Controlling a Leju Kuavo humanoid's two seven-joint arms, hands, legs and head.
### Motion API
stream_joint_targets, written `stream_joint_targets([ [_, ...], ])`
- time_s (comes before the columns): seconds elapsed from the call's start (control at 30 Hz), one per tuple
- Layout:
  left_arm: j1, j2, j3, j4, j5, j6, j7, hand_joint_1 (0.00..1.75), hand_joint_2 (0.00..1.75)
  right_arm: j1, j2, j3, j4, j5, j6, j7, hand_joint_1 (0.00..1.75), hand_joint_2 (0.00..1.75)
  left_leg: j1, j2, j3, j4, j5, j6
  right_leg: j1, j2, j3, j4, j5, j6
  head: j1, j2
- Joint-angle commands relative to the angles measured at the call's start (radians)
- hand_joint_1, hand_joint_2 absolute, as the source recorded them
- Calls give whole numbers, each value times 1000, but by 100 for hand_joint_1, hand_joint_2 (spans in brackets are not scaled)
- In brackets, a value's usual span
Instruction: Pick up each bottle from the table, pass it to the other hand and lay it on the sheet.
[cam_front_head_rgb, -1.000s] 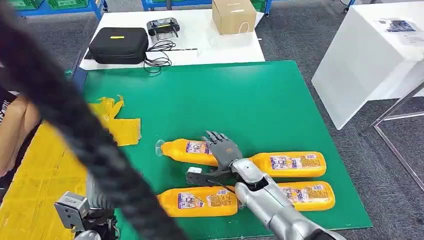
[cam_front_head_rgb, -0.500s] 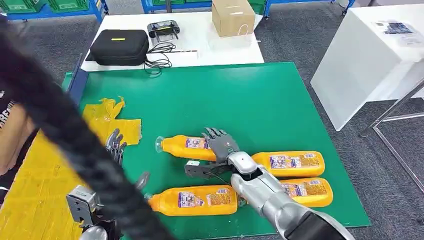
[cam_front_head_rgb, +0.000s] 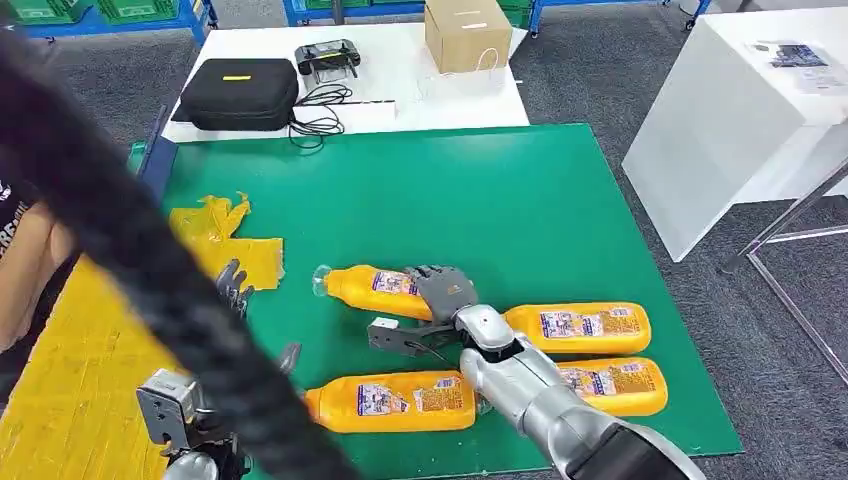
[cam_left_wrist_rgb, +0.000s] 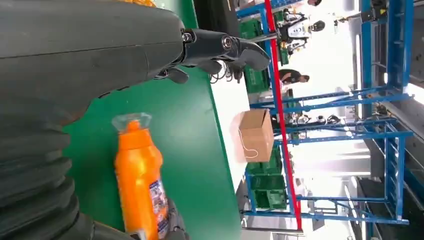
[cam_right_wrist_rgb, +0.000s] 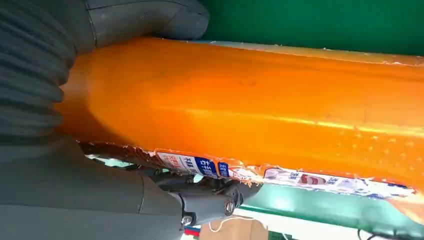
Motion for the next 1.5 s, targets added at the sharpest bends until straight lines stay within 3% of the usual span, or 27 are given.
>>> stream_joint_targets([
  [0.03, 7, -14, -12, 34, 167, -128, 83, 0, 175, 221, 20, -189, -377, -165, -298, -196, 175, 175, 2, -3, 0, 0, -1, 0, 2, -4, 2, -2, -1, -1, 0, 0],
  [0.17, -27, 18, -77, 113, 191, -160, 119, 0, 175, 376, 59, -245, -675, -439, -415, -431, 175, 175, 0, -2, -4, 0, 0, 0, 0, -2, -3, 0, -1, -1, 0, 0],
  [0.33, -62, 26, -102, 155, 243, -140, 168, 0, 175, 438, 66, -229, -775, -644, -369, -525, 175, 175, 0, -5, -6, 0, -1, 0, 0, -5, -5, 0, -2, -1, 0, 0],
  [0.67, -63, 32, -104, 153, 248, -138, 170, 0, 175, 431, 65, -228, -760, -655, -369, -533, 175, 175, 1, -1, -7, 0, -1, 0, 1, -2, -6, -1, -1, -1, 0, 0],
  [0.77, -69, 25, -91, 171, 329, -141, 211, 0, 175, 434, 65, -207, -762, -750, -282, -550, 175, 175, 1, -2, -7, 0, -1, 0, 1, -3, -6, -1, -1, -1, 0, 0],
  [1.03, -85, 45, -140, 152, 319, -138, 176, 0, 175, 347, 39, -70, -553, -729, -92, -503, 175, 175, 1, 1, -6, -1, -1, 0, 1, 0, -6, -2, 0, -1, 0, 0],
  [1.5, -100, 42, -156, 135, 321, -147, 165, 0, 175, 316, 35, 82, -380, -598, 4, -460, 175, 175, 1, 0, -6, -1, -1, 0, 1, -1, -5, -2, -1, -1, 0, 0],
])
